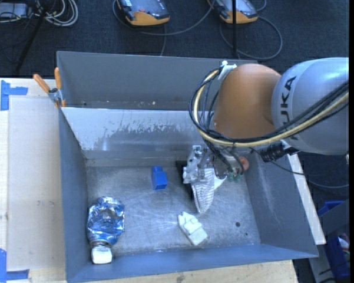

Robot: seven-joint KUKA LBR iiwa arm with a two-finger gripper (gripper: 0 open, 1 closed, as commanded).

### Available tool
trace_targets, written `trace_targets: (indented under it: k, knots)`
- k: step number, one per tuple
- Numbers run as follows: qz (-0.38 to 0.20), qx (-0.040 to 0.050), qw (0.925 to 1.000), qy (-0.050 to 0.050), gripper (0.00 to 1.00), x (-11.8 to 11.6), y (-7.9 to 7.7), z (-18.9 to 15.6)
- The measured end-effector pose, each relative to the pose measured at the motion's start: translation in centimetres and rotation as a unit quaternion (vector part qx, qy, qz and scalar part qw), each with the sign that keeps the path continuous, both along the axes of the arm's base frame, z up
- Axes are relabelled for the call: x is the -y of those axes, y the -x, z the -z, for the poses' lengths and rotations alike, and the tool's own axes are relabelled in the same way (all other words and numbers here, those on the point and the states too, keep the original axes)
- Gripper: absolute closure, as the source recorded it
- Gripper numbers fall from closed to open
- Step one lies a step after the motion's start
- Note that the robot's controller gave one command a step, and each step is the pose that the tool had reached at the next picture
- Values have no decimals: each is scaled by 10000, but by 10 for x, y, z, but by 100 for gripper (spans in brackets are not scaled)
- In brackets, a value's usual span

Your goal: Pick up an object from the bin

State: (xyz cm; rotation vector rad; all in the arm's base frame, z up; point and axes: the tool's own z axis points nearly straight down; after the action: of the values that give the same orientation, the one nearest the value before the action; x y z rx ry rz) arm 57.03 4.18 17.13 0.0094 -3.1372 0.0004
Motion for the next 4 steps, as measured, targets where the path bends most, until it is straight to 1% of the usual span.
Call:
trace_targets:
  k: [1, 2, 3, 4]
  knots:
    - [-41, 117, 9999, -6, 100, 10, -18, 2]
    - [-73, -14, 10000, -1, 100, 13, -9, 39]
    - [-87, 16, 10000, -2, 100, 12, -21, 5]
    - [-55, 40, 10000, -4, 100, 16, -15, 1]
